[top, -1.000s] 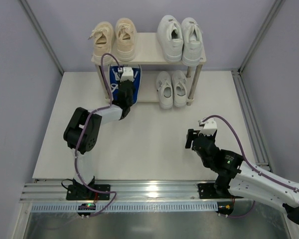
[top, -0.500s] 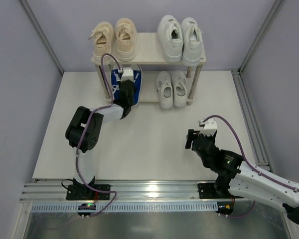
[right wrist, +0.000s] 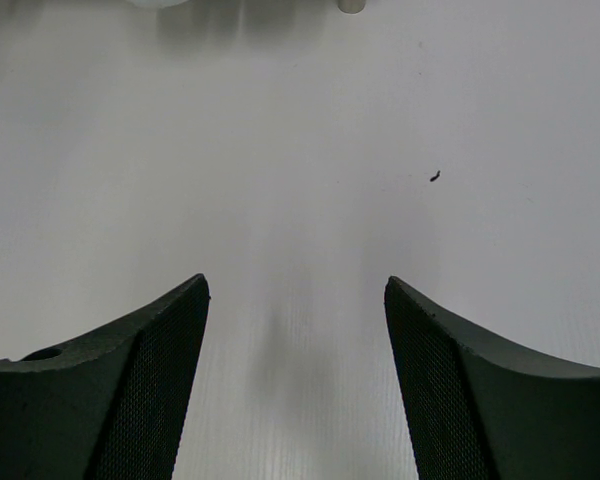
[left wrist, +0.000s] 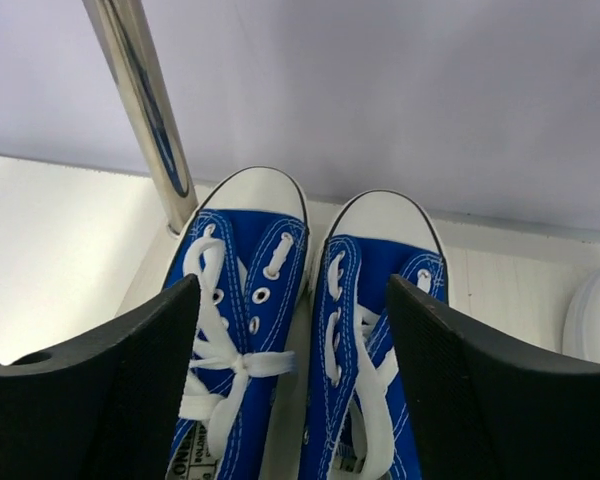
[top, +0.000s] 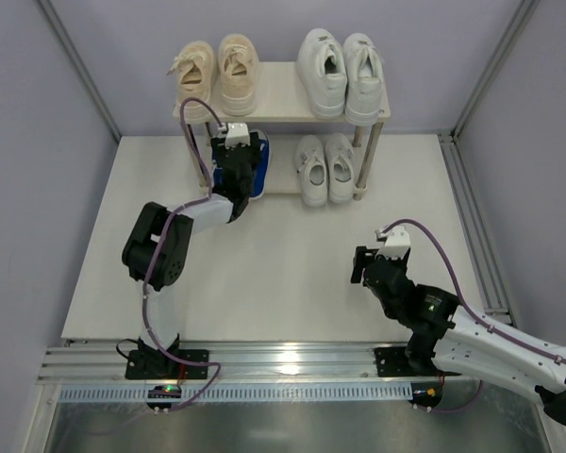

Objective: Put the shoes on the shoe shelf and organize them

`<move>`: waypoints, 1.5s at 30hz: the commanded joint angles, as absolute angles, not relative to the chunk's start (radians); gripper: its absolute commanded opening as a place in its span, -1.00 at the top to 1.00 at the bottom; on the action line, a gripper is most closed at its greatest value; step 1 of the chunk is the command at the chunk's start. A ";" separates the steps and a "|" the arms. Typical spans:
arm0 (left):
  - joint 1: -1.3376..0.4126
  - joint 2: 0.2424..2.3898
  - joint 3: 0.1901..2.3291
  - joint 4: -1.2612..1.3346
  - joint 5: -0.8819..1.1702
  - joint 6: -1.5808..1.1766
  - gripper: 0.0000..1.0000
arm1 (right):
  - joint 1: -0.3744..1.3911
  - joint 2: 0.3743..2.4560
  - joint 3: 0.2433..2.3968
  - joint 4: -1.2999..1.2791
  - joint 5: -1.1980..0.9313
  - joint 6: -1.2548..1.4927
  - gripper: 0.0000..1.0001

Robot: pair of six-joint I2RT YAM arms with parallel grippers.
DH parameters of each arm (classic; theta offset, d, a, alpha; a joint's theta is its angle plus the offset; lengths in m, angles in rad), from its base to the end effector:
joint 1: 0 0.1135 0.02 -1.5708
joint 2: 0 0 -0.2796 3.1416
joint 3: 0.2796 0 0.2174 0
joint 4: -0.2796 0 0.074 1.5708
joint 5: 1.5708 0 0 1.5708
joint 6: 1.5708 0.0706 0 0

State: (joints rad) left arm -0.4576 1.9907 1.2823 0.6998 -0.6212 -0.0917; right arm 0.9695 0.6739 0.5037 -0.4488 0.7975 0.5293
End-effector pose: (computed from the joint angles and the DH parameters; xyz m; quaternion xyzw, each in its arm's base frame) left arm 0.4336 -0.1677 0.2773 -0.0886 0.7040 0.0271 0.7041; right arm 0.1084 0.0688 0.2402 -0.0052 0.8382 0.0349 0.5442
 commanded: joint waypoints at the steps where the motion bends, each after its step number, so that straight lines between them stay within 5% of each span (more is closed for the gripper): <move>1: -0.454 1.888 1.264 0.787 -0.669 -0.095 -0.53 | 0.974 0.666 0.491 -0.426 0.802 0.549 -0.47; 11: -0.491 1.674 1.137 0.718 -0.744 -0.101 -0.61 | 0.977 0.649 0.477 -0.405 0.792 0.551 -0.47; 18: -0.531 1.472 1.081 0.364 -0.789 -0.265 -0.99 | 0.976 0.627 0.469 -0.345 0.762 0.532 -0.53; 25: -0.581 1.214 1.022 -0.104 -0.548 -0.515 -0.99 | 0.976 0.600 0.498 -0.290 0.703 0.497 -0.99; 35: -0.629 0.974 1.112 -0.566 -0.241 -0.465 -0.99 | 0.974 0.584 0.737 -0.465 0.666 0.460 -0.99; 45: -0.629 0.783 1.086 -0.572 -0.005 -0.492 -0.99 | 0.976 0.615 0.939 -0.518 0.603 0.408 -0.99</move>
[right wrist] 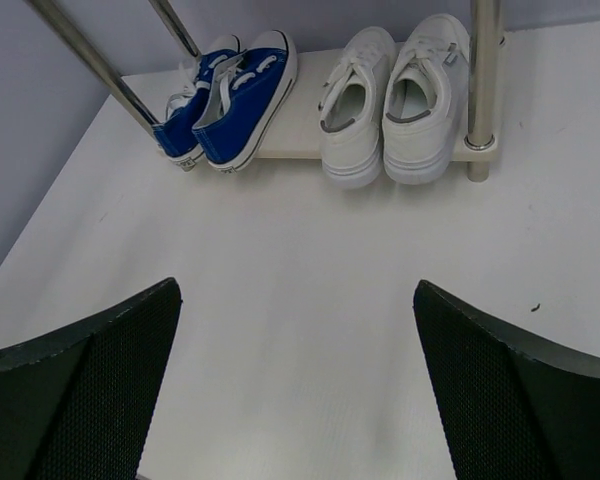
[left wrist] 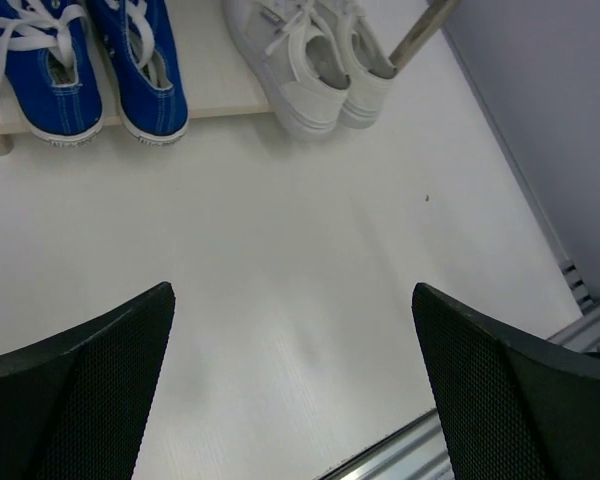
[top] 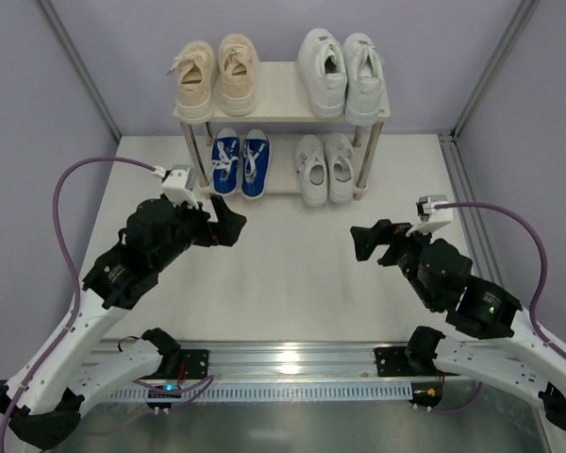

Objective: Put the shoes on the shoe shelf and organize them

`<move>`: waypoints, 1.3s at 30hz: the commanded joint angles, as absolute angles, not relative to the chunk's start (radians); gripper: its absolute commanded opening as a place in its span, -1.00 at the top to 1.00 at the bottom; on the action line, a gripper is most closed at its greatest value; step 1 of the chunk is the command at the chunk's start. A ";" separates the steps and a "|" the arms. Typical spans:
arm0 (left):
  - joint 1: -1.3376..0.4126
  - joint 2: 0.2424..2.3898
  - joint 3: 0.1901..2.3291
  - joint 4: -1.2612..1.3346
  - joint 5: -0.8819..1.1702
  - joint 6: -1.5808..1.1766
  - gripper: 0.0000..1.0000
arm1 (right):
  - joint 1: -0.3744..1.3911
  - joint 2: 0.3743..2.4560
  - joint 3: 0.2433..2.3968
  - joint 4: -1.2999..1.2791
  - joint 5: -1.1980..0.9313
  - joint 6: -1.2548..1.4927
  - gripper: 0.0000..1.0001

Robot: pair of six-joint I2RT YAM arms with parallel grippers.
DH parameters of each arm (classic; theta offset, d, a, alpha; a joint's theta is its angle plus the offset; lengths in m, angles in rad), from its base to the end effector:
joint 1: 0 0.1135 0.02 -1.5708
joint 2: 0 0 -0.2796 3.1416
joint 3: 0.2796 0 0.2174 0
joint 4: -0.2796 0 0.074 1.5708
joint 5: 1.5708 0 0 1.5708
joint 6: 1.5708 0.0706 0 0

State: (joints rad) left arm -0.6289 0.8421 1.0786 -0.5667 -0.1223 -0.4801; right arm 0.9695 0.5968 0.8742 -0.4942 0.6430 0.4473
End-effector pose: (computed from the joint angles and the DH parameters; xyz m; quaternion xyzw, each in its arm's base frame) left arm 0.1338 -0.0867 0.3827 0.0250 0.8126 -0.2632 0.5194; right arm 0.0919 0.0591 0.3575 0.0003 0.7656 0.1997 0.6116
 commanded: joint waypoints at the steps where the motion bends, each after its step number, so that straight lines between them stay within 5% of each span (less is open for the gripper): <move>1: -0.629 0.766 1.085 -0.568 -0.003 -0.494 -1.00 | 0.976 0.620 0.951 -0.522 0.589 0.408 -0.99; 22: -0.629 0.606 1.032 -0.459 0.084 -0.485 -0.99 | 0.976 0.641 1.035 -0.520 0.545 0.354 -0.99; 39: -0.629 0.603 1.233 -0.558 0.014 -0.468 -0.99 | 0.976 0.561 1.002 -0.489 0.509 0.342 -0.99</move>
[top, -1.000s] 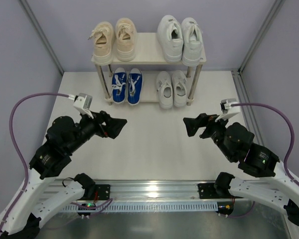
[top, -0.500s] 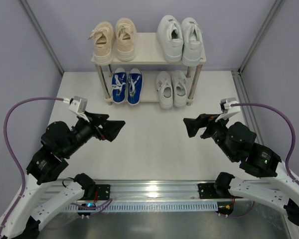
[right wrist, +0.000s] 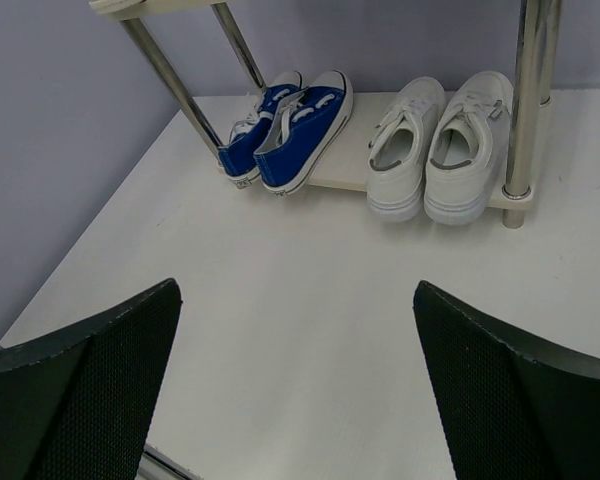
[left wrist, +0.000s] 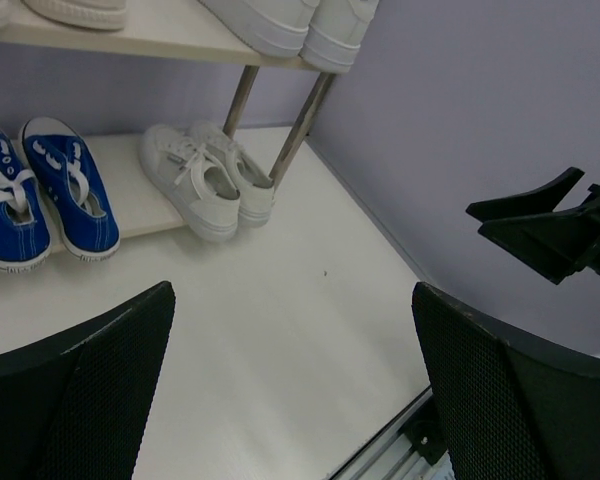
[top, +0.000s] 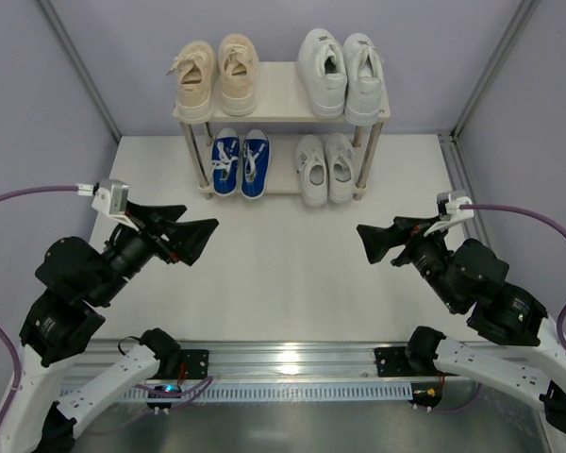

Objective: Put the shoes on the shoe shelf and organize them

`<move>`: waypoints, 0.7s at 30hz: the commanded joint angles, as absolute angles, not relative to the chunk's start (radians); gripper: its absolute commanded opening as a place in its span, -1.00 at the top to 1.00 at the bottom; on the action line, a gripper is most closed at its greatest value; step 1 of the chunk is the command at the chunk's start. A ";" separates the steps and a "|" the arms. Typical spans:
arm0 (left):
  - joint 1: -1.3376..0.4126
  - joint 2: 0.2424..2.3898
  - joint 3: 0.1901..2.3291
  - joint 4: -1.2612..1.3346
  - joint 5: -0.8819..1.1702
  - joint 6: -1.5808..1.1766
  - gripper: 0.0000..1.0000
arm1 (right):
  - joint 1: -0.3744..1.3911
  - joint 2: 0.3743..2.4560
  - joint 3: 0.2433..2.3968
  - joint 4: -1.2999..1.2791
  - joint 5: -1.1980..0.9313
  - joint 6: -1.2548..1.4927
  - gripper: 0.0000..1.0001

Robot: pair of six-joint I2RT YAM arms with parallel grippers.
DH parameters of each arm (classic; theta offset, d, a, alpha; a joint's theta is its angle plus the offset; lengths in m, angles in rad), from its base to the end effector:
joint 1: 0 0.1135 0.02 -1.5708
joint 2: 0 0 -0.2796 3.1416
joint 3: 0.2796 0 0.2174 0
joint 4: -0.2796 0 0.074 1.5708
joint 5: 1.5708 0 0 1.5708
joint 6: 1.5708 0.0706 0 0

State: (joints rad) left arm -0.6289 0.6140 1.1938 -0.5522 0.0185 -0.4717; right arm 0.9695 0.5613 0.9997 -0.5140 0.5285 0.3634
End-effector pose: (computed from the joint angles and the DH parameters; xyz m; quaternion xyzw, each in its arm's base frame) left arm 0.0623 -0.0469 0.4432 0.0614 0.6946 -0.3803 0.6076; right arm 0.0755 0.0472 0.3952 -0.0418 0.7286 0.2552 0.6343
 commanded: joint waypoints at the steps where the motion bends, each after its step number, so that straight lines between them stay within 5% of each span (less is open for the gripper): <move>1: -0.629 0.603 1.238 -0.560 0.012 -0.469 -0.99 | 0.976 0.557 0.997 -0.488 0.508 0.344 -1.00; 21: -0.629 0.584 1.252 -0.577 0.041 -0.514 -0.99 | 0.976 0.518 0.962 -0.488 0.522 0.374 -0.99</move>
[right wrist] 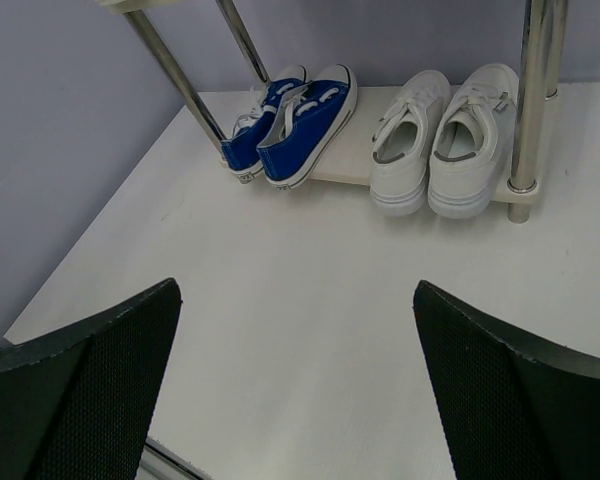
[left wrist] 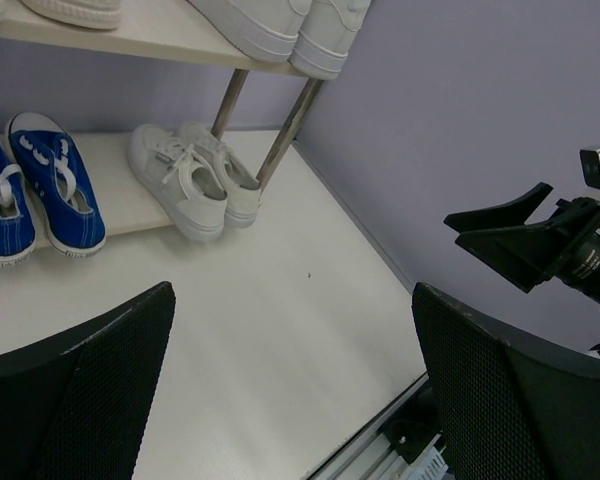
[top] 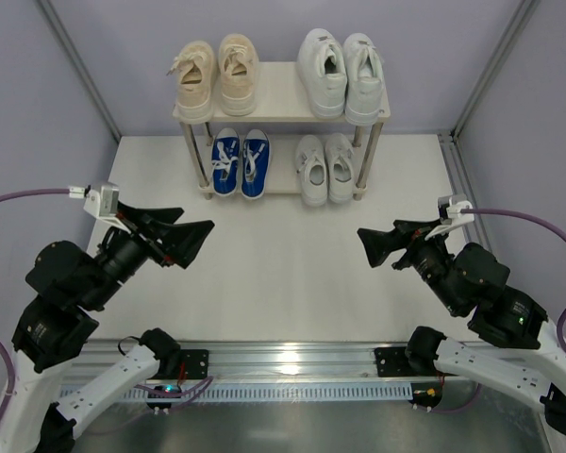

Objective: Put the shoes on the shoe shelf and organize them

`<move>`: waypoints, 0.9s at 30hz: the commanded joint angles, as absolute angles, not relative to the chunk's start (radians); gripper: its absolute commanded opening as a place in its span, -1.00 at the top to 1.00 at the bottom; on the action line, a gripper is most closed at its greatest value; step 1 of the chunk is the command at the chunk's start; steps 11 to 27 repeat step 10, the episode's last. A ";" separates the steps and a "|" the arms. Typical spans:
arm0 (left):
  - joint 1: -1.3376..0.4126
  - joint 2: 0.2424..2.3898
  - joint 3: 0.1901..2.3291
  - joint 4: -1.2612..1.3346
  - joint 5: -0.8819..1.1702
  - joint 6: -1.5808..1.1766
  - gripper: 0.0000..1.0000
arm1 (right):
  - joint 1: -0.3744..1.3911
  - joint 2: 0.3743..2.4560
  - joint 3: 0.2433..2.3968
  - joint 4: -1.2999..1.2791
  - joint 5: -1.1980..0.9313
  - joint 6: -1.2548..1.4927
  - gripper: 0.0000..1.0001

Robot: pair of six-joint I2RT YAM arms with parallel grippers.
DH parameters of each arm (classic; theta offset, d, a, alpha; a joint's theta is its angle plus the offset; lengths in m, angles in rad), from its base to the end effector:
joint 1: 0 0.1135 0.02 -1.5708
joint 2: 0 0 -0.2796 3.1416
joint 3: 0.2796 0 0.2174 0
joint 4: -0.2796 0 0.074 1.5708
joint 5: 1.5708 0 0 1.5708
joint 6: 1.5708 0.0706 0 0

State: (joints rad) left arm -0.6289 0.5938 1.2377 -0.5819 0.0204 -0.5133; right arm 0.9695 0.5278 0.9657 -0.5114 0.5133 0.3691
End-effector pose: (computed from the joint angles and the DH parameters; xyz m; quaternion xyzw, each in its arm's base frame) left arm 0.0506 -0.0386 0.4523 0.0470 0.6832 -0.3998 0.6092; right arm 0.0724 0.0442 0.3873 -0.0445 0.7280 0.2626 0.6317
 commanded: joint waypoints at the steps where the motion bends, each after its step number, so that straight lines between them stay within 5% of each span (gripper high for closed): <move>1: -0.629 0.583 1.241 -0.574 0.046 -0.514 -0.99 | 0.976 0.518 0.962 -0.489 0.522 0.373 -0.99; 27: -0.629 0.606 1.235 -0.537 0.098 -0.509 -1.00 | 0.976 0.506 0.950 -0.489 0.522 0.371 -0.99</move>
